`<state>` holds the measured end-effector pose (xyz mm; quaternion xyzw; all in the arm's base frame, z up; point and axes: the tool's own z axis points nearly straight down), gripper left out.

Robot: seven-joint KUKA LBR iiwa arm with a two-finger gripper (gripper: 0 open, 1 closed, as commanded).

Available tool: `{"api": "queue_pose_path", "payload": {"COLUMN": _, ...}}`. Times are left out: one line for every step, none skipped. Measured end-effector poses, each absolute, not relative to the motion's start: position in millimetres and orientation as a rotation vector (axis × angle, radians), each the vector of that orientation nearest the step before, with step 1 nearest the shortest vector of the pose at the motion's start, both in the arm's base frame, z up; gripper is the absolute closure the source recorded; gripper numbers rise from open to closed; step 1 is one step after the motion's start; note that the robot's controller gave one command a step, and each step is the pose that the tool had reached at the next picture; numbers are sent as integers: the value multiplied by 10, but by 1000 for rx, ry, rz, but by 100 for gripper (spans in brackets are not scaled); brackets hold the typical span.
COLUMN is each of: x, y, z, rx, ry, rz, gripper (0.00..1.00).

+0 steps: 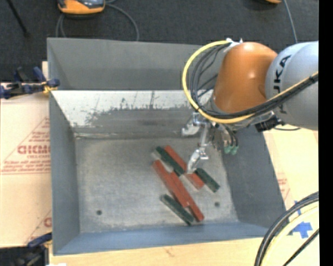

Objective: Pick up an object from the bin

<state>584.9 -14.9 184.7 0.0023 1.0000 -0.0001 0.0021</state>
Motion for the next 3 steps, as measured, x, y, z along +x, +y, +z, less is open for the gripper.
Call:
{"api": "queue_pose_path", "payload": {"x": 5951, "y": -135, "z": 1385, "rx": 182, "ry": 3129, "rz": 2, "gripper": 0}}
{"api": "queue_pose_path", "payload": {"x": 6206, "y": -117, "z": 853, "rx": 394, "ry": 3105, "rz": 0, "gripper": 0}}
{"api": "queue_pose_path", "payload": {"x": 6199, "y": -118, "z": 870, "rx": 392, "ry": 3106, "rz": 0, "gripper": 0}}
